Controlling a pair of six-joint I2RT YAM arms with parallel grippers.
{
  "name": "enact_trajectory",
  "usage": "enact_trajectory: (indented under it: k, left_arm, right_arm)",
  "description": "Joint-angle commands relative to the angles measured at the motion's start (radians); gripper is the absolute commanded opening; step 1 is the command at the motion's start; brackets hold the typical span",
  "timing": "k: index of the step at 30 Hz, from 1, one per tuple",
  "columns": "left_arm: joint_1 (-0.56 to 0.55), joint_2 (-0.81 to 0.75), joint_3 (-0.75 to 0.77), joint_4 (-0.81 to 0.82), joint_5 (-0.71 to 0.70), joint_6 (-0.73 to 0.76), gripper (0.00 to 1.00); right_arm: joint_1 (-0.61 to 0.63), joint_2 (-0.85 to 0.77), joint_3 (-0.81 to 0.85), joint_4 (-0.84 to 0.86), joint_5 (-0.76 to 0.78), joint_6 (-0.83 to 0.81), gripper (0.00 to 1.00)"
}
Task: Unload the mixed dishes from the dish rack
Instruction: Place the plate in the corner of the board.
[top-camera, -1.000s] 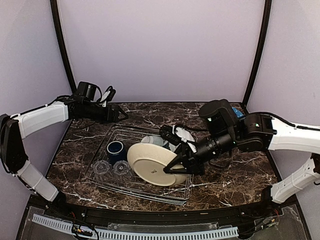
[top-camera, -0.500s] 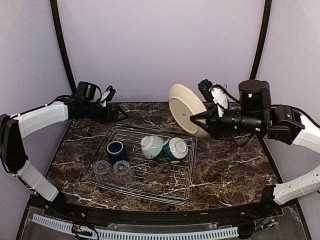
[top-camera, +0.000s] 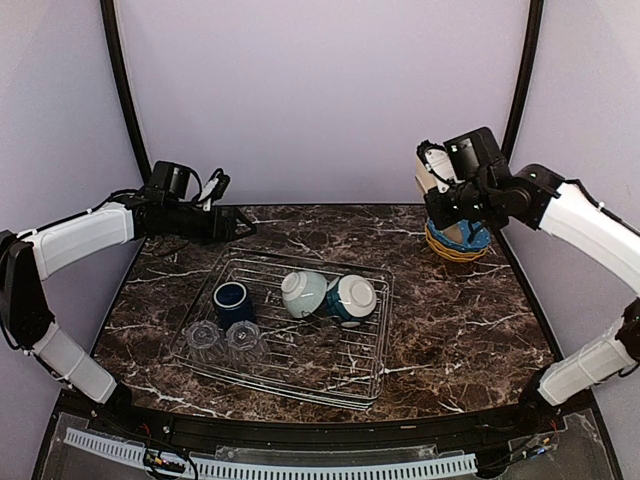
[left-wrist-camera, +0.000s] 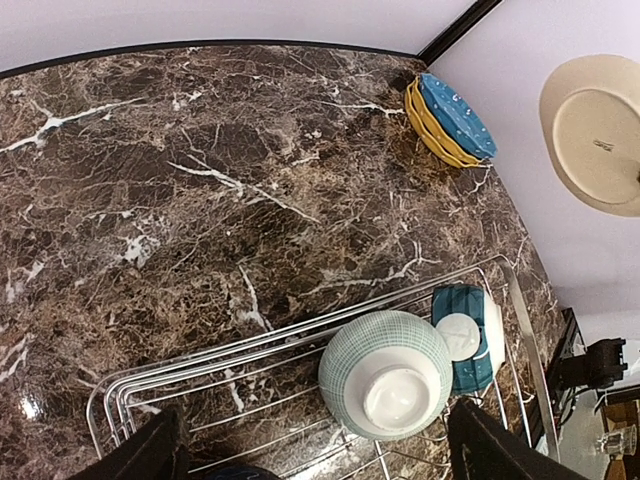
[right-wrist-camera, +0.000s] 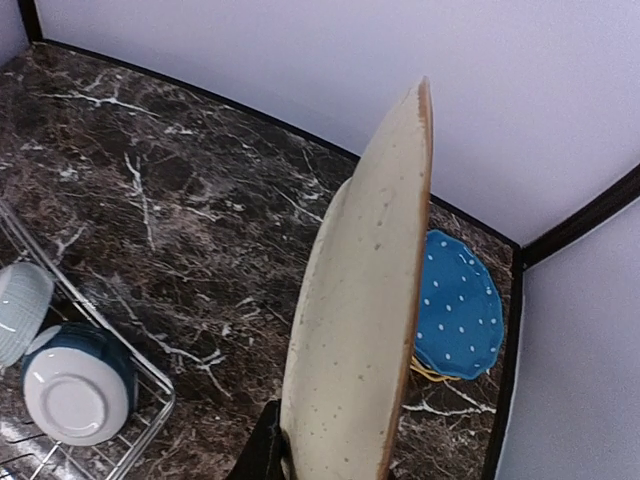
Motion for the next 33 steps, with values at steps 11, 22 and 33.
enact_trajectory:
  k: [11, 22, 33]
  left_arm:
    - [0.005, -0.015, 0.010, 0.002, 0.017, -0.007, 0.89]
    - [0.005, -0.006, 0.014, -0.009, 0.010, -0.003, 0.89]
    - [0.005, -0.025, 0.016, -0.007, 0.015, -0.005, 0.89]
  right_arm:
    - [-0.363, 0.376, 0.242, -0.009, 0.056, -0.179, 0.00]
    - [-0.449, 0.652, 0.468, -0.063, 0.056, -0.222, 0.00]
    - [-0.462, 0.805, 0.520, -0.057, 0.141, -0.265, 0.00]
